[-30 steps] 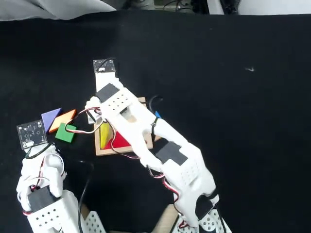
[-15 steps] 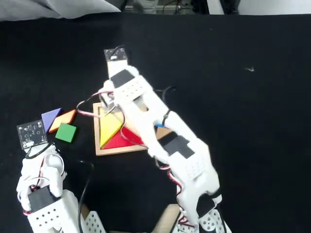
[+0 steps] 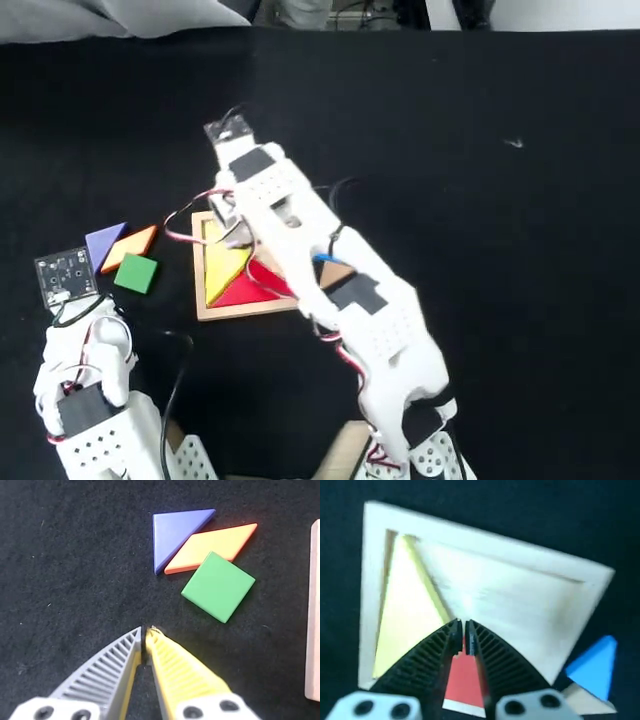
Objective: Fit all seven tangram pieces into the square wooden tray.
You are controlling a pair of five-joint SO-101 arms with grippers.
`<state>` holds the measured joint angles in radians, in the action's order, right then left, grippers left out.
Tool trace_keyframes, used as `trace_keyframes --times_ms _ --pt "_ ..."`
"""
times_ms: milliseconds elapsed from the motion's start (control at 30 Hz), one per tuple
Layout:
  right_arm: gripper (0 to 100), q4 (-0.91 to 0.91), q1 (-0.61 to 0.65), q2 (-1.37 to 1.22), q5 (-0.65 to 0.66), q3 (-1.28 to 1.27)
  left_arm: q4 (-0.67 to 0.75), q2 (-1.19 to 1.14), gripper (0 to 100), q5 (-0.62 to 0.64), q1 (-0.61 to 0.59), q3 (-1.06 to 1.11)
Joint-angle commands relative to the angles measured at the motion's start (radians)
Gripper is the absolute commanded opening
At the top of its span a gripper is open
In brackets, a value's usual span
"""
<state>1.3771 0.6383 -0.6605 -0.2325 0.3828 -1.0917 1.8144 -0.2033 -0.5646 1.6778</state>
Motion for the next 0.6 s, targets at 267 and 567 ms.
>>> trace_keyframes --times_ms 267,567 --pt "1.2 0.101 -0.018 -0.004 0.012 0.171 0.025 0.008 3 -0.008 0.012 0.013" --pt "1.1 0.049 -0.048 -0.012 0.044 0.062 0.025 0.008 3 -0.008 0.012 0.013"
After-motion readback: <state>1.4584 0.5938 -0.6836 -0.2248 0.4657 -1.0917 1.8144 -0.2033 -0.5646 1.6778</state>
